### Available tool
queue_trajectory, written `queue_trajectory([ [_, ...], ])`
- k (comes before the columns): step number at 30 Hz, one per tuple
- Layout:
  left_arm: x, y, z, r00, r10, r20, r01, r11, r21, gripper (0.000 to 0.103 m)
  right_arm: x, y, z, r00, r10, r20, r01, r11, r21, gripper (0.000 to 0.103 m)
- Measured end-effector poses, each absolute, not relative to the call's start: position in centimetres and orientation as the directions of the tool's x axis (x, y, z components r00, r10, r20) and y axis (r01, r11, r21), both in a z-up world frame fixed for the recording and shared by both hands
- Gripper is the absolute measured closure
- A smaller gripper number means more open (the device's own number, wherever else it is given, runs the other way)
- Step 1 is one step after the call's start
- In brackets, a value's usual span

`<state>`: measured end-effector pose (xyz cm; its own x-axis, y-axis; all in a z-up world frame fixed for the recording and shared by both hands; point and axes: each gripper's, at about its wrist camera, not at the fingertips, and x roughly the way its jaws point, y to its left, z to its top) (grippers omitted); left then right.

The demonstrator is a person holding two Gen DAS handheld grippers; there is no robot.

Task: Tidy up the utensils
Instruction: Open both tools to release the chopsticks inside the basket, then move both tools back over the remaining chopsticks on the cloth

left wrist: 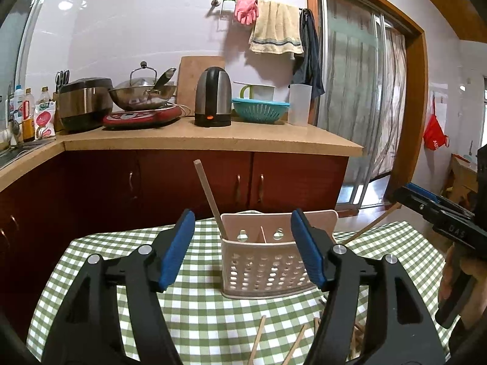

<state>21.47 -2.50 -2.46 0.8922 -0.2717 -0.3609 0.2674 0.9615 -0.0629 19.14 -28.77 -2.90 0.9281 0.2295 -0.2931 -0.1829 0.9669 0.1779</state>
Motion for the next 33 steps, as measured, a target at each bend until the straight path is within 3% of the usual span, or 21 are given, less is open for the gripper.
queue_trajectory([
  [22,17.9,-1.9,-4.0,0.893,-0.247,-0.376,0.241,0.969,-0.063,0.038,14.8,-29.7,-4.0,0.934,0.212,-0.289,-0.161,0.969,0.189,0.042],
  [29,14.4,-2.9,-6.1,0.876,-0.262,-0.404,0.251,0.965,-0.081,0.038,11.2,-30.2,-6.6,0.924,0.184,-0.335,-0.128,0.975,0.181,0.042],
  [33,12.2,-3.7,-7.9,0.857,-0.279,-0.433,0.263,0.960,-0.099,0.038,9.4,-30.5,-8.9,0.908,0.178,-0.380,-0.114,0.976,0.185,0.048],
])
